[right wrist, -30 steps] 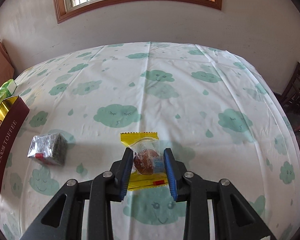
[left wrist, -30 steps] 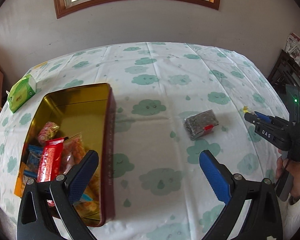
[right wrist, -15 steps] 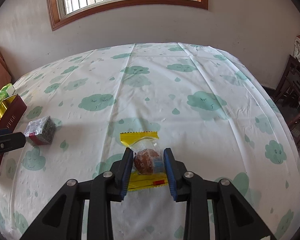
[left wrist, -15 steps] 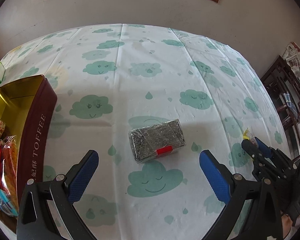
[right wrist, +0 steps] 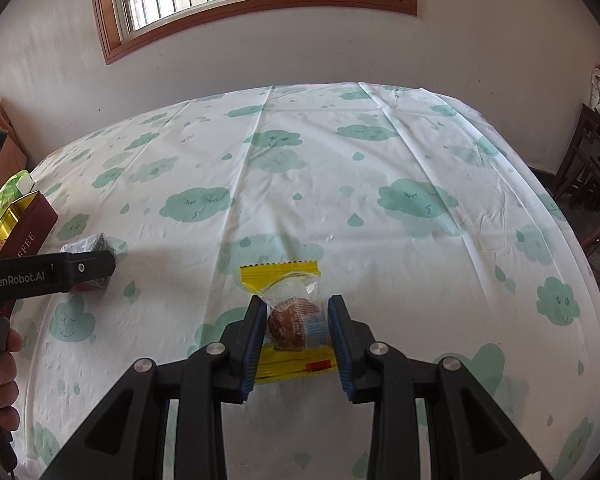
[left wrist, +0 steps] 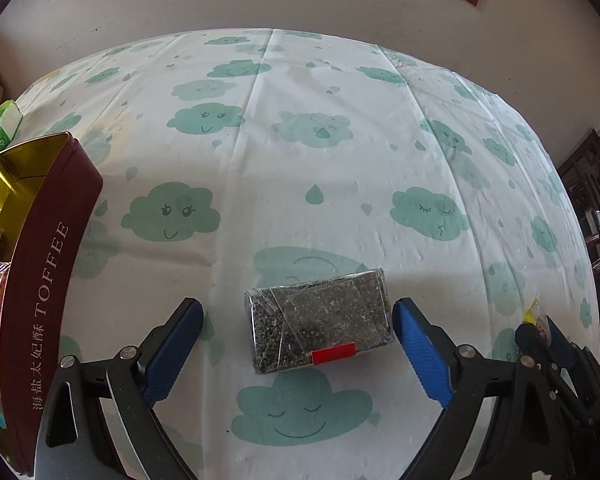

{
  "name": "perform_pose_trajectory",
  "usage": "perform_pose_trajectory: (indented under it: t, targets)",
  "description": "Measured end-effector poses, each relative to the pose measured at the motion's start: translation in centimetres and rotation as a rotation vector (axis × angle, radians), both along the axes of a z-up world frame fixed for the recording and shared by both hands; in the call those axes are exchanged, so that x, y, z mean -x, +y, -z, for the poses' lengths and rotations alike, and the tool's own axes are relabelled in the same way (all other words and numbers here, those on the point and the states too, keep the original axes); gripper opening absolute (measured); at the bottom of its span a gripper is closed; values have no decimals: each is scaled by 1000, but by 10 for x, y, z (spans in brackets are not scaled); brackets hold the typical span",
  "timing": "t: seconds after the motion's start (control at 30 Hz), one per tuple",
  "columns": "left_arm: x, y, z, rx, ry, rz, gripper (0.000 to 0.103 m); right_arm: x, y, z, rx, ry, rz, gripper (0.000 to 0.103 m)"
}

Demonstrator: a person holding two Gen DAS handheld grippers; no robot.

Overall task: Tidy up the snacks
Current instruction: 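Grasp the grey seaweed pack with red label using the left tool, then carry the seaweed pack into the gold tin and open the left tool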

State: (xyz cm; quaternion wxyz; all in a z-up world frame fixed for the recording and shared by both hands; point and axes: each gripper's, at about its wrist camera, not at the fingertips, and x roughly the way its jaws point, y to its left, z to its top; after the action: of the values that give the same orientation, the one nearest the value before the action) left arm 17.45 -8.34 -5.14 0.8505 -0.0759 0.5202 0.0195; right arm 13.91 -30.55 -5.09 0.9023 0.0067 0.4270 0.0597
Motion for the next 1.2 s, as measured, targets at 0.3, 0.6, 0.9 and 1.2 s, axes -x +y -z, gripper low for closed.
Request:
perform_pose_trajectory:
  t: [0.3, 0.6, 0.9, 1.2]
  targets:
    - [1, 3, -4, -23, -24, 54, 58, 0, 3, 0, 17, 0, -2, 34]
    - [14, 9, -5, -26, -14, 71, 57, 0, 5, 1, 41, 1, -3, 34]
    - [31, 18, -20, -44, -21, 79, 57, 0, 8, 1, 68, 1, -4, 34]
    - [49, 28, -52, -65, -51, 121, 57, 0, 9, 2, 69, 1, -4, 34]
